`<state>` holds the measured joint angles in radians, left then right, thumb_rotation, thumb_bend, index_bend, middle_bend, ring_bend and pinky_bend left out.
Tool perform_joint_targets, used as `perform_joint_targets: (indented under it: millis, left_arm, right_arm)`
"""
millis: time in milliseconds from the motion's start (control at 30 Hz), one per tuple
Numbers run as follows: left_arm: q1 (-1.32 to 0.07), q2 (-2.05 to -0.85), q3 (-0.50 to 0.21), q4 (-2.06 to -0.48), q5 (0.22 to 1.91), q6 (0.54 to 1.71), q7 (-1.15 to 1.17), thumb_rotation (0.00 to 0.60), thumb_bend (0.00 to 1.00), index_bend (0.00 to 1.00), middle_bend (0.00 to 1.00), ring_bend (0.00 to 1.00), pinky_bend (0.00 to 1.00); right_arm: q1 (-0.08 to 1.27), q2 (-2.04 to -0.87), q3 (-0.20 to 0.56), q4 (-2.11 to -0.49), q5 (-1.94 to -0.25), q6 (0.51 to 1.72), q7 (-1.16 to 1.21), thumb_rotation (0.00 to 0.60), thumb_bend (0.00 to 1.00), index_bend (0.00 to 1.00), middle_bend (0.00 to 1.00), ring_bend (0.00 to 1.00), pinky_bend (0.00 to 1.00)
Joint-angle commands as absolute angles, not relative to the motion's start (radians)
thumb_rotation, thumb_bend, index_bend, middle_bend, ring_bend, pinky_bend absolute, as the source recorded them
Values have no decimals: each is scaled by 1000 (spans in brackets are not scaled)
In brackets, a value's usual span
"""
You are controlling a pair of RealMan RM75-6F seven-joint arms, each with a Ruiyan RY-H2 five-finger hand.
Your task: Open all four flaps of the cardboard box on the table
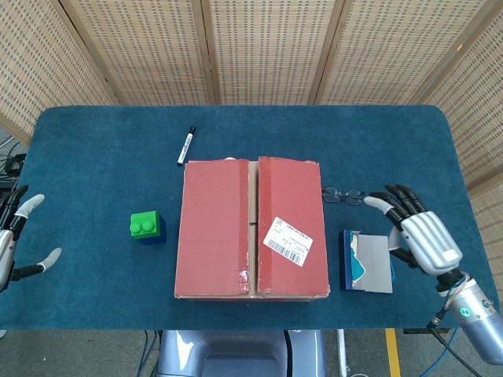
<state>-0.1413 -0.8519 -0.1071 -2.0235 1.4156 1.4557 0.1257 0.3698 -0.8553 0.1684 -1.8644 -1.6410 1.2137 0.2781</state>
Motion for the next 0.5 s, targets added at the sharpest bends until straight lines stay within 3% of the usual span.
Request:
perform_joint_targets:
  millis: [33, 500]
  left_arm:
    - [-145, -852, -110, -2025, 1413, 1453, 128, 497, 253, 109, 0, 0, 0]
    - [-178, -833, -131, -2038, 1391, 1424, 141, 496, 253, 110, 0, 0, 0]
  right_arm:
    - [423, -845, 180, -1899, -1676, 1165, 311, 600, 1000, 182, 172, 0, 0]
    - [654, -938, 200, -1985, -1708, 937, 283, 600, 1000, 206, 172, 0, 0]
